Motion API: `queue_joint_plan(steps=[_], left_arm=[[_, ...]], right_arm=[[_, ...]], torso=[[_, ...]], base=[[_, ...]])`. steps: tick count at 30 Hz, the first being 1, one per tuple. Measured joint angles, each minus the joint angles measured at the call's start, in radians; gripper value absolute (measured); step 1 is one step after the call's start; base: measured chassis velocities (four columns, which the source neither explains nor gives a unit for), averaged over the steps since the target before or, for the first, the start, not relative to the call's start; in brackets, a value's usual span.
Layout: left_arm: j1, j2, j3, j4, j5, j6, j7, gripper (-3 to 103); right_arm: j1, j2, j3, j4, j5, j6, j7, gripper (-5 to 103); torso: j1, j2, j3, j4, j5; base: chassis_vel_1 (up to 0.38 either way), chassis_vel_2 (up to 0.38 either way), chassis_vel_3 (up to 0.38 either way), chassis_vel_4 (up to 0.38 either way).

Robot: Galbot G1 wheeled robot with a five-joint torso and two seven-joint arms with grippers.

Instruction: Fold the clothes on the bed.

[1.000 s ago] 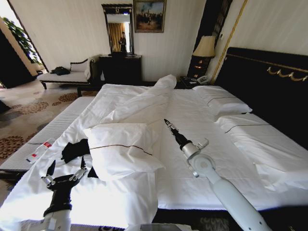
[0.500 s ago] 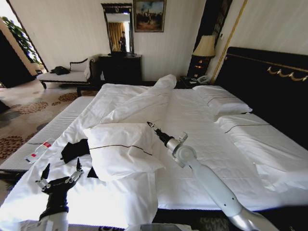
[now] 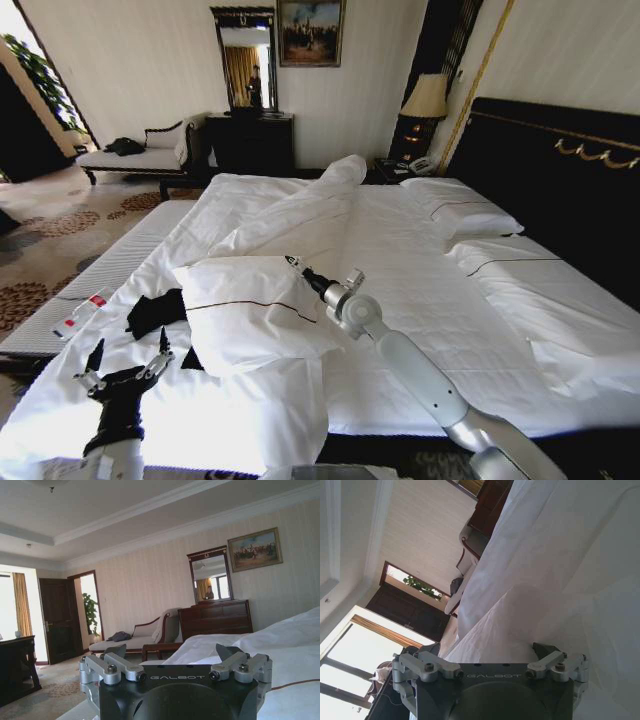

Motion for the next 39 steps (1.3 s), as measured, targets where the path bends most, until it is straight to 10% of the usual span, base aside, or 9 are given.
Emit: queue_joint_plan(steps=[5, 24, 33, 39], left_arm=[[-0.005, 0.0, 0.004, 0.0, 0.005, 0.0, 0.0, 100], [-0.03, 0.001, 0.004, 0.001, -0.002, 0.002, -0.002, 100], [-0.051, 0.001, 0.012, 0.001, -0.025, 0.008, -0.003, 100], [-0.076, 0.001, 0.042, 0.021, -0.031, 0.015, -0.006, 100]], right_arm=[[0.037, 0.035, -0.023, -0.027, 0.003, -0.003, 0.001, 103], [0.072, 0.088, -0.006, -0.09, -0.039, 0.04, -0.031, 36], [-0.08, 0.027, 0.138, 0.09, -0.074, 0.104, -0.057, 2], [-0.27, -0.076, 0.237, 0.209, -0.09, 0.101, -0.057, 0]], torso=[[0.0, 0.0, 0.0, 0.0004, -0.0001], [0.0, 0.0, 0.0, 0.0003, 0.0001], [0.0, 0.0, 0.0, 0.0002, 0.0003], [0.0, 0.0, 0.0, -0.0003, 0.0004]], base=[[0.0, 0.0, 0.0, 0.0], [0.0, 0.0, 0.0, 0.0], [0.0, 0.0, 0.0, 0.0], [0.0, 0.0, 0.0, 0.0]])
